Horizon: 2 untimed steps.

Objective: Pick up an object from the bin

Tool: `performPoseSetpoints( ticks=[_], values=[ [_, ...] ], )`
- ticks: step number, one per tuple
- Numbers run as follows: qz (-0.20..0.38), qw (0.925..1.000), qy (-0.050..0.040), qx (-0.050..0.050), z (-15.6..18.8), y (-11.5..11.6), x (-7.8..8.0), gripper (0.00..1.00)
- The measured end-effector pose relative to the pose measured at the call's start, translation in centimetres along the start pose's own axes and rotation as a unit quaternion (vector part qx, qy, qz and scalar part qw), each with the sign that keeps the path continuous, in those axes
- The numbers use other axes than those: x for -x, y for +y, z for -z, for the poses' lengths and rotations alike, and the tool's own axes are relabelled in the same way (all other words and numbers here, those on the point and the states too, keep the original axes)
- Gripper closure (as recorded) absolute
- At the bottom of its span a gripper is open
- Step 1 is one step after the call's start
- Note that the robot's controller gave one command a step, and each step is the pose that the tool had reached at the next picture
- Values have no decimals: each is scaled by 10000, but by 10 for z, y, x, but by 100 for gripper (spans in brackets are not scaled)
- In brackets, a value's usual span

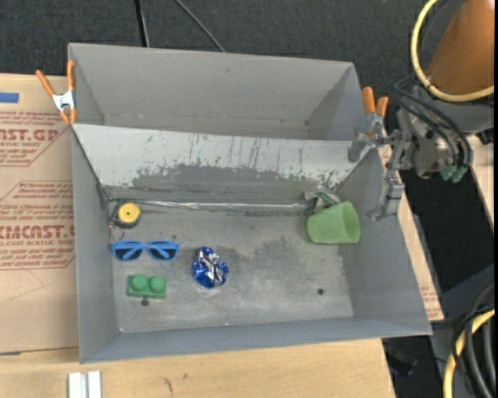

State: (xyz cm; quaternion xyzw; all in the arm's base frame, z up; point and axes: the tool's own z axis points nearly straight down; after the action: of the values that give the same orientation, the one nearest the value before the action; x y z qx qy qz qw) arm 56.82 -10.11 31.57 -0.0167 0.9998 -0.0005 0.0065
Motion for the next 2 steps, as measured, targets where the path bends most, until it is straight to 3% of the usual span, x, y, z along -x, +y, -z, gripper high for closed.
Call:
performPoseSetpoints(
  ticks=[1,2],
  values=[
    [-617,9981,92,10,-114,-3,-7,0],
    [-323,9994,121,49,-248,-21,9,0]
  ],
)
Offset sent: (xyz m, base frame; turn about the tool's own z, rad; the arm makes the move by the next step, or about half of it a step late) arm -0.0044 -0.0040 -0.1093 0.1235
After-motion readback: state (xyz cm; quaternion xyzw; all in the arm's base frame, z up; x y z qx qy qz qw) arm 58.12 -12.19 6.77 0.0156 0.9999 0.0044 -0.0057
